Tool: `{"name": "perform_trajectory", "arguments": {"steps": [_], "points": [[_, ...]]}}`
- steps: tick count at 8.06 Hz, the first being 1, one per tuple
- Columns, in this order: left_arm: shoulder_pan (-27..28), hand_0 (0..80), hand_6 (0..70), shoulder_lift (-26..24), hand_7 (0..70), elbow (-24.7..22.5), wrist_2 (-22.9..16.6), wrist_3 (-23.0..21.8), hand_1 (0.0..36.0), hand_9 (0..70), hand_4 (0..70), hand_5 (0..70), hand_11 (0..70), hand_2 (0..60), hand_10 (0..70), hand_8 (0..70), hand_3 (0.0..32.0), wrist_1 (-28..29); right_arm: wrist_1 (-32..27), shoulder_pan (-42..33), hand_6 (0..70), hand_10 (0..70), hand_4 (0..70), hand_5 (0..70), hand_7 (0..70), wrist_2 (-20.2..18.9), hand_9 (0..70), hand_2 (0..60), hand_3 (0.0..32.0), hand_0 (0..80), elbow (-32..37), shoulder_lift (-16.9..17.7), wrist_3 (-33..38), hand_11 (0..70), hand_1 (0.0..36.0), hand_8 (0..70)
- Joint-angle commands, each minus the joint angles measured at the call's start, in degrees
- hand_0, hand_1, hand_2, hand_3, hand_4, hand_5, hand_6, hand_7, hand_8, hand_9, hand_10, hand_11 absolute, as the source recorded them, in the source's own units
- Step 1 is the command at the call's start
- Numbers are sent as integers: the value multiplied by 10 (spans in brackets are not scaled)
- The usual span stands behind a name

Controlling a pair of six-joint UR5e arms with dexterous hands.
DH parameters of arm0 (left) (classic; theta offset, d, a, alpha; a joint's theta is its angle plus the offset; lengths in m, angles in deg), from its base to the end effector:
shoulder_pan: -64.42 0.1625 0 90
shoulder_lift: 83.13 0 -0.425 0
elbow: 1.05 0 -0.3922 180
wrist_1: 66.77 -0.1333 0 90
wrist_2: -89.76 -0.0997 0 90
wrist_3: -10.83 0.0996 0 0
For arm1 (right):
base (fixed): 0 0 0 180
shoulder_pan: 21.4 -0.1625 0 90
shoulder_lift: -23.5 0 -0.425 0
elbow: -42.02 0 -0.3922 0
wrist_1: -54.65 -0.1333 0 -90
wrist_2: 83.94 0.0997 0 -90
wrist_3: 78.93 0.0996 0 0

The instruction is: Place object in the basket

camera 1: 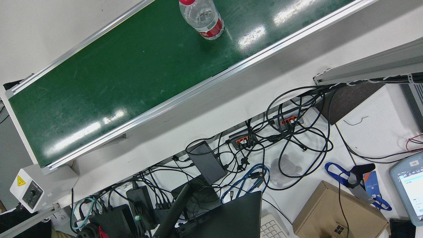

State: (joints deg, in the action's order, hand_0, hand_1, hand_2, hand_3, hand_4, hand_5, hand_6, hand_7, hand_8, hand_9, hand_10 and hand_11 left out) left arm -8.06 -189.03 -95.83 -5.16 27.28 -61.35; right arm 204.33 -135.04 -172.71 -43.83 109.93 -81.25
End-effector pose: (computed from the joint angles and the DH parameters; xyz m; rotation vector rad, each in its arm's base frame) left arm 0.0666 -0.6253 0.4786 -0.0861 2.3827 -1.3917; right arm 0.3464 -0.4537 0.6278 -0.5891 2.4848 -1.4514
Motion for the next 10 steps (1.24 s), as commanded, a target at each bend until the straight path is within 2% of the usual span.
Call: {"name": "perform_trajectory", "arguments": {"steps": [1, 2, 6, 7, 8, 10], "points": [[1, 495, 46, 0, 49, 0, 0, 0, 31, 116, 27, 351, 119, 0, 76, 113, 94, -1, 0, 0, 0, 0, 0, 0, 0, 0, 0, 0, 0, 0, 0, 1, 0, 0, 0, 0], [1, 493, 43, 1, 49, 1, 0, 0, 28, 117, 24, 352, 116, 0, 74, 114, 102, -1, 0, 0, 0, 0, 0, 0, 0, 0, 0, 0, 0, 0, -1, 1, 0, 0, 0, 0], [1, 493, 43, 0, 49, 1, 0, 1, 26, 112, 25, 350, 121, 0, 78, 110, 98, -4, 0, 0, 0, 0, 0, 0, 0, 0, 0, 0, 0, 0, -1, 1, 0, 0, 0, 0], [1, 492, 44, 0, 49, 0, 1, 1, 26, 113, 24, 351, 122, 0, 79, 111, 98, -22, 0, 0, 0, 0, 0, 0, 0, 0, 0, 0, 0, 0, 0, 1, 0, 0, 0, 0], [1, 481, 55, 1, 54, 0, 1, 1, 8, 124, 48, 346, 135, 0, 89, 128, 94, -25, 0, 0, 0, 0, 0, 0, 0, 0, 0, 0, 0, 0, 0, 1, 0, 0, 0, 0], [1, 488, 58, 3, 56, 2, 1, 1, 27, 122, 50, 352, 143, 0, 94, 130, 88, -23, 0, 0, 0, 0, 0, 0, 0, 0, 0, 0, 0, 0, 0, 1, 0, 0, 0, 0]]}}
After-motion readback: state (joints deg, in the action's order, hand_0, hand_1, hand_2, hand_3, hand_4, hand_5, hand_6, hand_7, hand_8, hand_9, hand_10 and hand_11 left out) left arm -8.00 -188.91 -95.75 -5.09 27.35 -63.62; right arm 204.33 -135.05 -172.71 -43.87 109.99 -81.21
